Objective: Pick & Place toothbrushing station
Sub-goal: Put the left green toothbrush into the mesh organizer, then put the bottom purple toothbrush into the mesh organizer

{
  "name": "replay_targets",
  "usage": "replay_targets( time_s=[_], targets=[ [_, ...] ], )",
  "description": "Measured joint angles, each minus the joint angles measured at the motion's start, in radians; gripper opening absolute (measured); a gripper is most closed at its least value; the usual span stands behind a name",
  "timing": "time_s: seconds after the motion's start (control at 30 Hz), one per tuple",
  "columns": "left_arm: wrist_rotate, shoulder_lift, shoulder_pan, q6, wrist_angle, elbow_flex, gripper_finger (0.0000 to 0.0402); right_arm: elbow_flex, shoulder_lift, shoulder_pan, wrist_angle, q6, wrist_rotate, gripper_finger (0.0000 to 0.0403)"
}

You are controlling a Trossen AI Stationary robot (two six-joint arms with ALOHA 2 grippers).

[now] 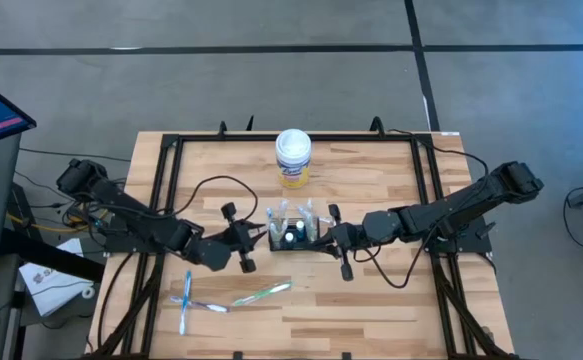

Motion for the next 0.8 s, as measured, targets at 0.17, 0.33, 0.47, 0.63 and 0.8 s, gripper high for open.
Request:
replay_targets(
  time_s=[0.17,0.33,0.47,0.63,0.8],
  targets=[
    [0.009,-0.040,-0.044,-0.072,-0.096,0.001,0.0070,0.000,0.000,0.001,-0.006,0.023,0.000,0.0000],
    [0.043,-0.086,-0.106,-0.186,-0.203,0.001,0.0070,0.000,0.000,0.001,-0.007,0.026,0.000,0.0000],
    [0.084,-0.099,-0.153,-0.283,-0.262,0.001,0.0069,0.000,0.000,0.001,-0.006,0.026,0.000,0.0000],
    [0.219,-0.095,-0.203,-0.392,-0.272,0.001,0.0065,0.000,0.000,0.001,-0.007,0.026,0.000,0.0000],
    [0.393,-0.094,-0.247,-0.500,-0.292,-0.002,0.0058,0.000,0.000,0.001,-0.009,0.026,0.000,0.0000]
  ],
)
